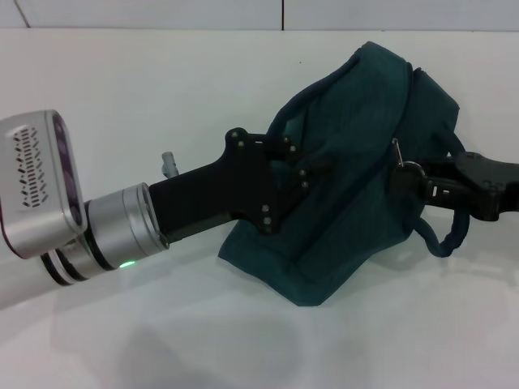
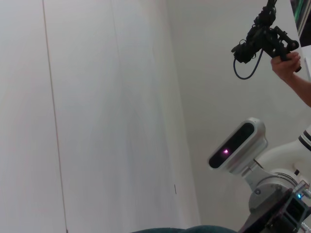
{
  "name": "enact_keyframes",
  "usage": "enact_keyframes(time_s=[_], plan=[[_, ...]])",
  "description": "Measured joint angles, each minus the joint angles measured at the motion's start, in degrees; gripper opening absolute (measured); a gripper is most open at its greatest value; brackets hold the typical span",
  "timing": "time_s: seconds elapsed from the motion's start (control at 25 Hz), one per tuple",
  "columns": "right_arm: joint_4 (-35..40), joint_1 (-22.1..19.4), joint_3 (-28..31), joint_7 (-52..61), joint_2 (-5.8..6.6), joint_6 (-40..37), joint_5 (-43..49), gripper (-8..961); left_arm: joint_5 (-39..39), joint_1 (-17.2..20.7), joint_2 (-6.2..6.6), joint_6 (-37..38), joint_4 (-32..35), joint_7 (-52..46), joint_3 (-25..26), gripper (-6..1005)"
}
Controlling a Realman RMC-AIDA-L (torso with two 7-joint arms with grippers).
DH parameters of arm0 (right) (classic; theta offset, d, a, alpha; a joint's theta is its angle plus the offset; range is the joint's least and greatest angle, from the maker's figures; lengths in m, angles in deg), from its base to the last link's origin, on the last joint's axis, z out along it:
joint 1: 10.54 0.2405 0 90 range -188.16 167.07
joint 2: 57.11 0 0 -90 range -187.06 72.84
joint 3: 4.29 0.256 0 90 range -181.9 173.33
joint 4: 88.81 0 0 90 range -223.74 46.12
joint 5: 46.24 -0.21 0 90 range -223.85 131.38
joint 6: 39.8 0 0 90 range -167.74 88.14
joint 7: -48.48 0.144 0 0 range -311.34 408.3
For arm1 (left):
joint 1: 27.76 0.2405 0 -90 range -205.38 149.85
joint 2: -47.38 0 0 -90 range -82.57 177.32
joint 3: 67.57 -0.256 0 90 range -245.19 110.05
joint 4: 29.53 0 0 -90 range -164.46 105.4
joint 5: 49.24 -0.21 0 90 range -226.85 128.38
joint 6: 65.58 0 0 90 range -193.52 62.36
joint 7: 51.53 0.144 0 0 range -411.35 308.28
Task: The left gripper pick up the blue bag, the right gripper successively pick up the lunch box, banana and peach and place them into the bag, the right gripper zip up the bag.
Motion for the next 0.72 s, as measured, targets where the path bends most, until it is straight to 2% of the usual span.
enact_keyframes(time_s=[0.4,0.72], plan=[[0.09,-0.84,0.29,-0.40,0.81,0.53,-0.19,273,0.05,0.12,0.00,0.16,-0.02,-0.01,0.00,91],[0.11,-1.86,2.35,-4.32,0.69,1.38,0.00,211,0.03,0.13,0.00,0.24,-0.02,-0.01,0.00,81]])
